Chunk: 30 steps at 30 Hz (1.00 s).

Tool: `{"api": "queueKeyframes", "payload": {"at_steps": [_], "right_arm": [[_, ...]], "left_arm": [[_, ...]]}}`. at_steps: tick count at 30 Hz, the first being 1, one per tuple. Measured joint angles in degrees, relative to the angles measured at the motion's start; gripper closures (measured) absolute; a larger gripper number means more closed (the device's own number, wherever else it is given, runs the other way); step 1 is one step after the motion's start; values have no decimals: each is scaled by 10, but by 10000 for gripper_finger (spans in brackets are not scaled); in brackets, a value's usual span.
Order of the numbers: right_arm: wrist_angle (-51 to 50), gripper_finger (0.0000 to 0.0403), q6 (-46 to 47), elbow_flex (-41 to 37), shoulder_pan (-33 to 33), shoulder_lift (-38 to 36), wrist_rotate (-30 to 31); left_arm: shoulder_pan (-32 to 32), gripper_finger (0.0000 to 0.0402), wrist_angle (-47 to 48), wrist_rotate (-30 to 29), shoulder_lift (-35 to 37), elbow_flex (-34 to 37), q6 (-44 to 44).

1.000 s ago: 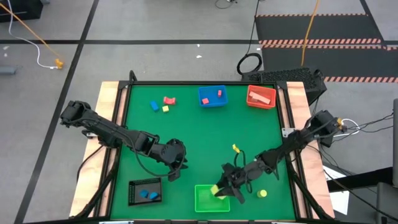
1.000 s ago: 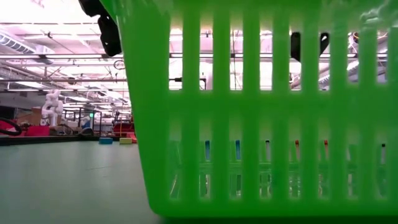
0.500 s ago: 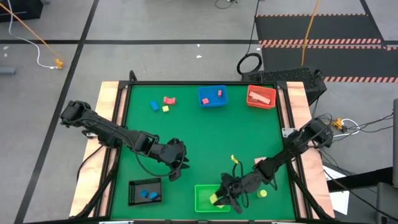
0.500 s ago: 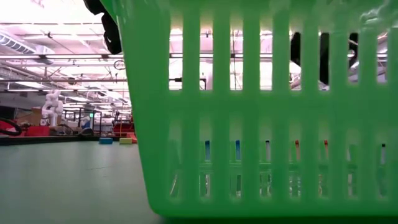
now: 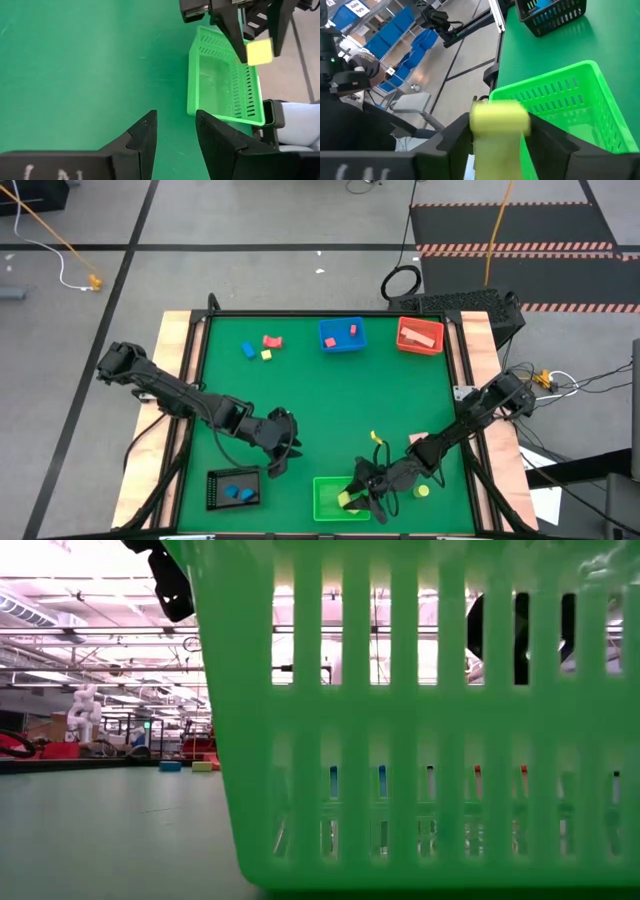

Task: Sort & place blocks by color
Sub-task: Put the green block into the green bin, then put the pink block into the blue bin

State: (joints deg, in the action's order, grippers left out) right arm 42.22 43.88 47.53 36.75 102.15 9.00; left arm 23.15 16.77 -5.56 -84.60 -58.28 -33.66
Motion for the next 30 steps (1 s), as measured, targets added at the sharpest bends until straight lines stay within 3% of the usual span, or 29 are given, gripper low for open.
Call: {"api": "queueKeyframes", "payload": {"at_steps": [9,14,17,22,26,30], "right_arm": [[-3,159,4,0,-23,-13,-4],[-32,135,-29,0,-60,-68,-75],[-80,128,-64,0,-88,-117,-108],[-218,124,-142,0,-139,-207,-108],[-317,124,-193,0,-180,-268,-106],[-388,124,-228,0,-217,-312,-101]], "left_arm": [[-8,265,15,-20,0,0,23],[-42,265,65,-70,0,0,30],[-77,265,126,-87,0,0,20],[-153,265,201,-129,0,0,37],[-220,265,207,-166,0,0,99],[-293,265,194,-167,0,0,174]]}}
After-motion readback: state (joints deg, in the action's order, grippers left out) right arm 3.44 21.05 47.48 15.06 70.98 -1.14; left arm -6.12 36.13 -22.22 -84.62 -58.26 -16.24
